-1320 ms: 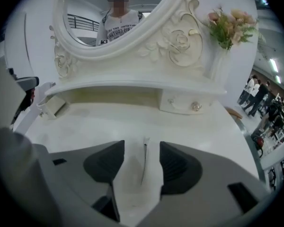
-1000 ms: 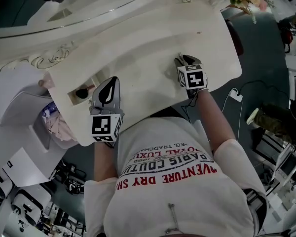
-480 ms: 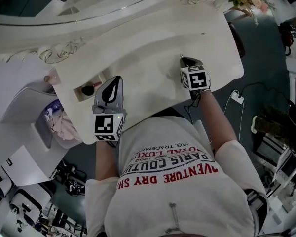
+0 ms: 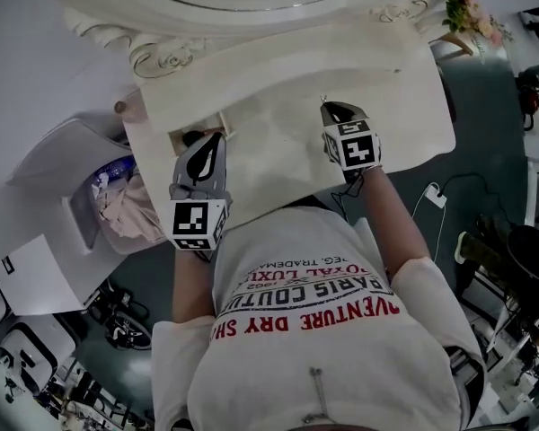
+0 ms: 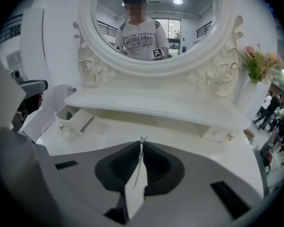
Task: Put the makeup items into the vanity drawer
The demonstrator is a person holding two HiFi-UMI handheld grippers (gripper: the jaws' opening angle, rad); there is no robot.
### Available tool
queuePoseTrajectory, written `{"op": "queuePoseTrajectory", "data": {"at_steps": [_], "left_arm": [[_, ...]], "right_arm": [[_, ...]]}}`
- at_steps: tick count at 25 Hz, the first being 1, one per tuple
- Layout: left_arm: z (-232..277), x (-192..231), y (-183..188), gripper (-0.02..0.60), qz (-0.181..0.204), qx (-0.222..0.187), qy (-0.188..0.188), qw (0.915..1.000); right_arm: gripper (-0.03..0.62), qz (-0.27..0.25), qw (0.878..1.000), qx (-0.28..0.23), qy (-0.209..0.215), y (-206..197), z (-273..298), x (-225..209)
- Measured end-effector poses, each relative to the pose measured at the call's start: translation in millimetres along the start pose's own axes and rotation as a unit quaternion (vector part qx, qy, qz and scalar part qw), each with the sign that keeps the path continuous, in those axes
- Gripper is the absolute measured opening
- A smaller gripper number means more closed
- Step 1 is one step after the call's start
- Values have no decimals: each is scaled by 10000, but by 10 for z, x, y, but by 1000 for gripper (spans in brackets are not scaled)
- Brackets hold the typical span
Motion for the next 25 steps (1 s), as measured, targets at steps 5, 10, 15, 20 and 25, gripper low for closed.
{"op": "queuePoseTrajectory", "data": {"at_steps": [5,10,15,20,25], "left_arm": [[-383,236,77,11,67,-95,278,9995],[-807,466,110,11,61,-169,722,9972],[-1186,723,57,11,22,-149,1083,9940],[-1456,879,-1,11,-22,-118,1449,9894],[-1636,956,-36,11,-102,-145,1764,9842]], "right_arm": [[30,-258,9985,-241,415,273,63,547],[30,-661,9918,-457,989,541,176,1095],[31,-962,9834,-520,1446,696,325,1594],[31,-1343,9676,-533,2069,765,474,2035],[31,-1756,9489,-417,2588,769,616,2368]]}}
Point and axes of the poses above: the fingertips, and each gripper's own axes: z forward along the fingers, x to its left, y out of its top, the point moved 9 cm from there along -z, backward along the fingers, and after that the axes turned 13 degrees about -x, right-handed, at the moved point
